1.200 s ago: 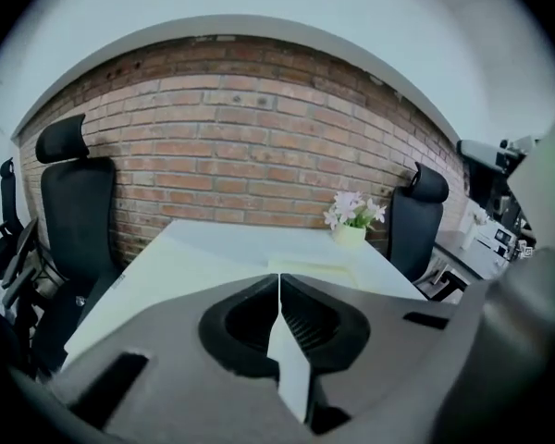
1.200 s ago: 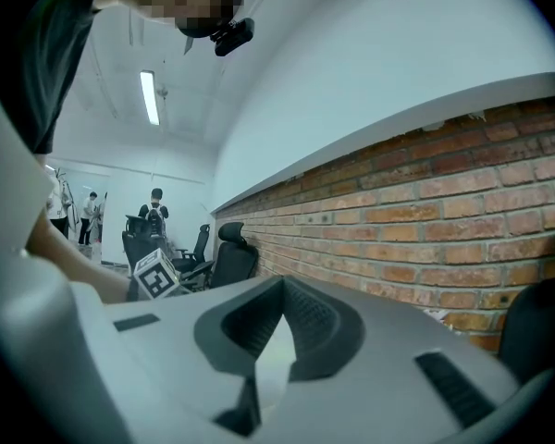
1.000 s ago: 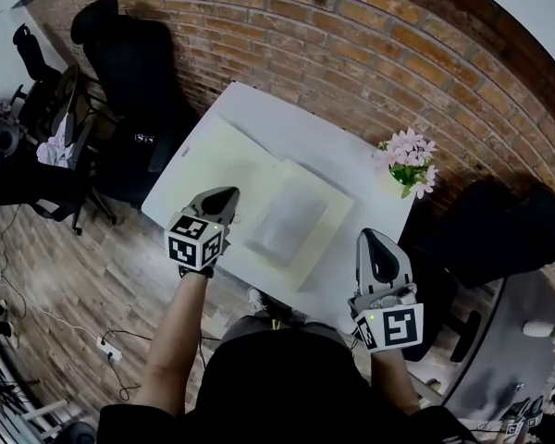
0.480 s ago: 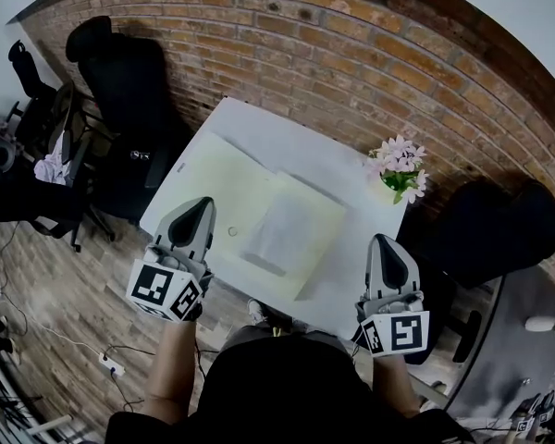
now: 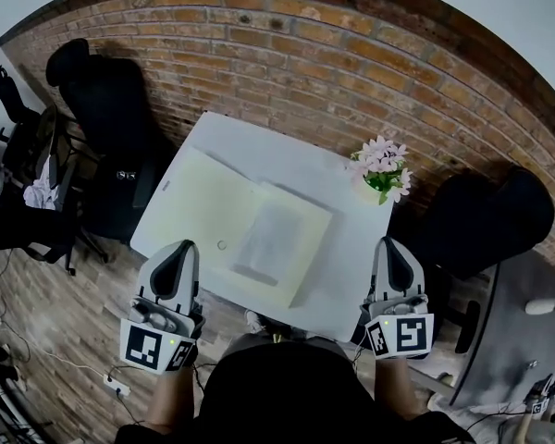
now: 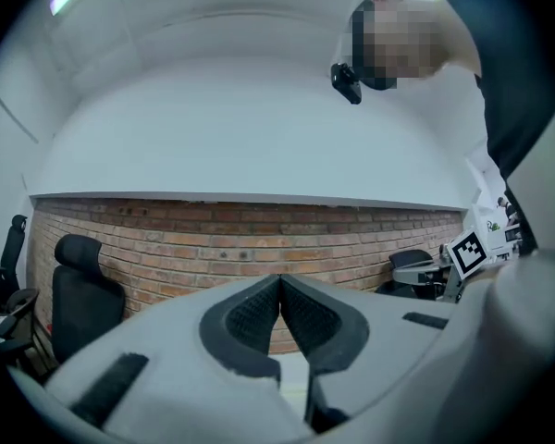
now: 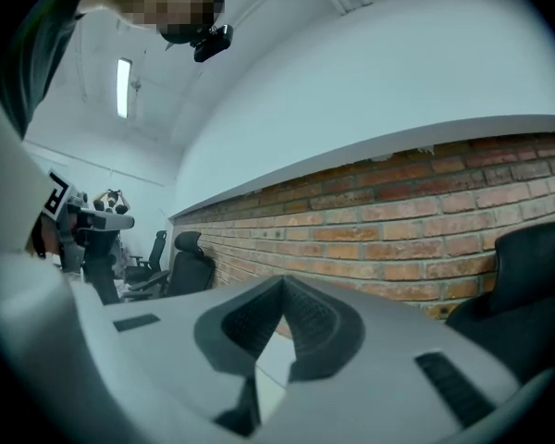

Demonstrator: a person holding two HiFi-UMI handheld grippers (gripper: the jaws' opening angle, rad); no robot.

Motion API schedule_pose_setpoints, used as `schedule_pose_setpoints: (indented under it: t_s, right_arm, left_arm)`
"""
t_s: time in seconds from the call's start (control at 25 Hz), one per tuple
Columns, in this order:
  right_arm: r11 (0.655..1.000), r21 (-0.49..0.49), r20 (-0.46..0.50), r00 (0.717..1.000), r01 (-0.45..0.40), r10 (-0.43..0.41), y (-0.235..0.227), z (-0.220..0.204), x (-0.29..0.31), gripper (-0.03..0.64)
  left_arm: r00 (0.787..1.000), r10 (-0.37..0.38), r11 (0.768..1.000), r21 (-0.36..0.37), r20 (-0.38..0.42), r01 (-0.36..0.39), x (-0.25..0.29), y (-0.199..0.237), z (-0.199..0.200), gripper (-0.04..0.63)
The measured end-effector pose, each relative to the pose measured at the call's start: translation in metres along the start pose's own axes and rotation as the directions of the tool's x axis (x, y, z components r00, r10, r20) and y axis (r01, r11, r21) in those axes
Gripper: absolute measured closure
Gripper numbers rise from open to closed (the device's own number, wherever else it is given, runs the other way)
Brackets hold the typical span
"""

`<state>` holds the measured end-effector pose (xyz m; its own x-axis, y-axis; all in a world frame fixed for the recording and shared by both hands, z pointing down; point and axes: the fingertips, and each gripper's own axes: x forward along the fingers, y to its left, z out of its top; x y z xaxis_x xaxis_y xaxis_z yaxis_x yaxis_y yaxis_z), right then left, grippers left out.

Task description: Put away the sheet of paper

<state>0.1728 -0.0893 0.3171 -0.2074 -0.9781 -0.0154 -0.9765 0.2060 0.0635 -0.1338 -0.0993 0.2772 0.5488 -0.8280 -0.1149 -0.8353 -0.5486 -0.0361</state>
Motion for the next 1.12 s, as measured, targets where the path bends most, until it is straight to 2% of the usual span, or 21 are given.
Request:
schedule_pose_setpoints:
  t_s: [0.16, 0.36, 0.52, 1.12]
  right_arm:
    - [1.0, -0.005, 0.005, 1.0, 0.013, -0.013, -0.006, 0.004, -0.003, 0.603]
    - [1.0, -0.019, 0.024, 1.0, 0.014, -0.014, -0.006, 0.012, 0.0, 0.603]
    - [0.999, -0.03, 0.029, 0.999, 0.015, -0.014, -0.004, 0.017, 0.001, 0.603]
    - [0.999, -0.053, 0.013, 1.0, -0.012, 0.013, 0.006, 0.026, 0.015, 0.603]
  left_arm:
    - [0.999, -0.005, 0.999, -0.048, 0.041, 0.007, -0.007, -0.012, 0.007, 0.569]
    - [0.996, 0.001, 0.999, -0.036, 0.09, 0.003, -0.011, -0.009, 0.018, 0.569]
    - [0.995, 0.004, 0.999, -0.034, 0.103, 0.0, -0.009, -0.003, 0.017, 0.569]
    - [0.989, -0.065, 0.997, -0.04, 0.13, 0.071, 0.015, 0.0, 0.025, 0.569]
